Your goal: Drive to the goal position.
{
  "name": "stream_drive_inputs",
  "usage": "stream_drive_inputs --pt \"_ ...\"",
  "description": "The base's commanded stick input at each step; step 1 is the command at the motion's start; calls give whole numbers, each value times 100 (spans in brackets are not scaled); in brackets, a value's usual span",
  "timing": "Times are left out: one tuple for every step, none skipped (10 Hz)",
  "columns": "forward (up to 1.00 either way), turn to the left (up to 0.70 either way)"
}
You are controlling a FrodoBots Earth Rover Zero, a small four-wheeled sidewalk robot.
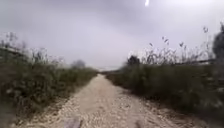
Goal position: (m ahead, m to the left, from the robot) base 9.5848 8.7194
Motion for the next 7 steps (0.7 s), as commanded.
stream_drive_inputs --pt "85 0" --pt "85 0" --pt "85 0" --pt "85 0" --pt "85 0" --pt "85 0" --pt "85 0"
